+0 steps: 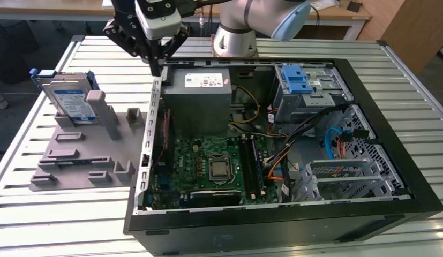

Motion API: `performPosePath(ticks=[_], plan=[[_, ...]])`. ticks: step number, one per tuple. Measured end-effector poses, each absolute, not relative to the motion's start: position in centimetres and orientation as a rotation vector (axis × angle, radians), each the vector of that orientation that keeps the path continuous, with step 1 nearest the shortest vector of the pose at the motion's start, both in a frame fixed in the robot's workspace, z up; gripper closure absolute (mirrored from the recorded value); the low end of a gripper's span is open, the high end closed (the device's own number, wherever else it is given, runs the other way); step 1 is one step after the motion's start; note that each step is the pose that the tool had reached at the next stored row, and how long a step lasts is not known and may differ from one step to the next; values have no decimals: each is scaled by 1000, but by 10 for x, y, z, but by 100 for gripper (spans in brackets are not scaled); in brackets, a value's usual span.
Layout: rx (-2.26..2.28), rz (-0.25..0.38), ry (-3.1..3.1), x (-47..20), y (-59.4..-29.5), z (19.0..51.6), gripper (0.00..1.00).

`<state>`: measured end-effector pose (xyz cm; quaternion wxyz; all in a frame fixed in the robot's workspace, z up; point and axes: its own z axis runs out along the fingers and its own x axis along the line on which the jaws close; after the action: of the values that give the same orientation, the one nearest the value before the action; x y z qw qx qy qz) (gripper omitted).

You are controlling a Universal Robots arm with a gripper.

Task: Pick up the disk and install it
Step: 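Reach for the disk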

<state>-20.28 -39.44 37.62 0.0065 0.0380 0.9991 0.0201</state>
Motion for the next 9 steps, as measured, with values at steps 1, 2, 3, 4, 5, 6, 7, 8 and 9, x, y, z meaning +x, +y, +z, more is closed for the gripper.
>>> performPosePath(ticks=[1, 2, 3, 4, 5, 6, 7, 8, 9], plan=[[119, 63, 3126, -204, -394, 376, 89], [119, 63, 3127, -205, -394, 376, 89], [119, 63, 3127, -207, -394, 376, 89], [119, 63, 3128, -208, -394, 376, 89], [119, 63, 3128, -209, -394, 376, 89], [119, 63, 3129, -211, -393, 376, 89], [119, 63, 3130, -212, -393, 376, 89], [119, 63, 3130, -213, -393, 376, 89], [119, 63, 3130, -215, -393, 376, 89]])
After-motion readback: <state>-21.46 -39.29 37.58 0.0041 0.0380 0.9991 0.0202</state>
